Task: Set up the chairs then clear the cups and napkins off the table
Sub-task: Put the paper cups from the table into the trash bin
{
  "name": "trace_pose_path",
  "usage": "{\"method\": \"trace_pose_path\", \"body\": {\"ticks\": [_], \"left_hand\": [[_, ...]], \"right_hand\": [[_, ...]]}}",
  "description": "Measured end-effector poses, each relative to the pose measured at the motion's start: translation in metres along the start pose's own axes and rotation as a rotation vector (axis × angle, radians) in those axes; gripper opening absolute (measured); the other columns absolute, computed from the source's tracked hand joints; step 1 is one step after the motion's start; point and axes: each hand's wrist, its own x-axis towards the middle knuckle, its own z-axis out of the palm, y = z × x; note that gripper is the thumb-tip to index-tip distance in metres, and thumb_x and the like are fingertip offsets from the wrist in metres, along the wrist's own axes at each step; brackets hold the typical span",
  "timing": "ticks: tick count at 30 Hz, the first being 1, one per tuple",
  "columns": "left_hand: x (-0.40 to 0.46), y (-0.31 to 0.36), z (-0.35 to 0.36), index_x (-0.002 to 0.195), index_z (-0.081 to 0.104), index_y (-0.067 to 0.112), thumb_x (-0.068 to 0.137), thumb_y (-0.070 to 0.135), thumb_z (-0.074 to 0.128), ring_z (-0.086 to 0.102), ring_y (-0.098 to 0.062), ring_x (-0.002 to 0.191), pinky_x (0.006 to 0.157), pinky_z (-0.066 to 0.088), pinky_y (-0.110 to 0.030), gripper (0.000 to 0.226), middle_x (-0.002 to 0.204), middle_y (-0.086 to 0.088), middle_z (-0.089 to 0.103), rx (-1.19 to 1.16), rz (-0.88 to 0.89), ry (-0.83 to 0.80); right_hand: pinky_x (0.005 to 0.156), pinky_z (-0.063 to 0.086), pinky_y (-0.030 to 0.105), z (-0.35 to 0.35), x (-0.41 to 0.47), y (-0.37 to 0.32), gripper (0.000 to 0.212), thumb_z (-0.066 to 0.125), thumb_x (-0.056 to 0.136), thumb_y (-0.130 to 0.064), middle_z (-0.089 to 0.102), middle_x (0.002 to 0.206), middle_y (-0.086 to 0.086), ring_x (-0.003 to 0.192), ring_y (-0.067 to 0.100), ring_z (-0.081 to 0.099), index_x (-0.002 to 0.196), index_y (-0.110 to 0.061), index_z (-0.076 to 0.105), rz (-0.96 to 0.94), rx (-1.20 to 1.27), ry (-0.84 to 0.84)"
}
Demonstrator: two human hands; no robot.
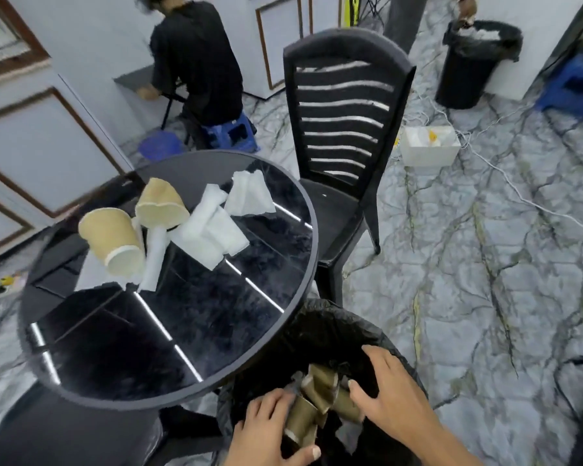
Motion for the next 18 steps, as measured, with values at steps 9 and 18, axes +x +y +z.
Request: {"method": "trace_pose_path", "body": {"ticks": [9,18], "left_hand": [[-0.049,0.024,-0.108,0.151,0.025,0.049,0.059,0.105,0.016,0.019,0.003,0.141,0.115,0.032,-0.029,0.108,0.152,0.032,0.019,-0.026,0.064,0.209],[-0.069,-0.014,-0.204,0.152,0.031,0.037,0.081,0.086,0.037,0.028,-0.002,0.14,0.11,0.041,-0.031,0.087,0.154,0.026,0.027,-0.035,0.03,0.428]], "right_hand": [[0.094,0.035,0.018,-0.102,0.035,-0.108,0.068,0.05,0.088,-0.061,0.038,0.145,-0.015,0.13,0.003,0.037,0.145,-0.03,0.031,-0.263,0.008,0.135],[0.101,0.042,0.031,-0.111,0.072,-0.207,0.08,0.041,0.084,-0.071,0.037,0.15,-0.008,0.134,0.012,0.038,0.147,-0.023,0.029,-0.384,-0.084,0.127]]}}
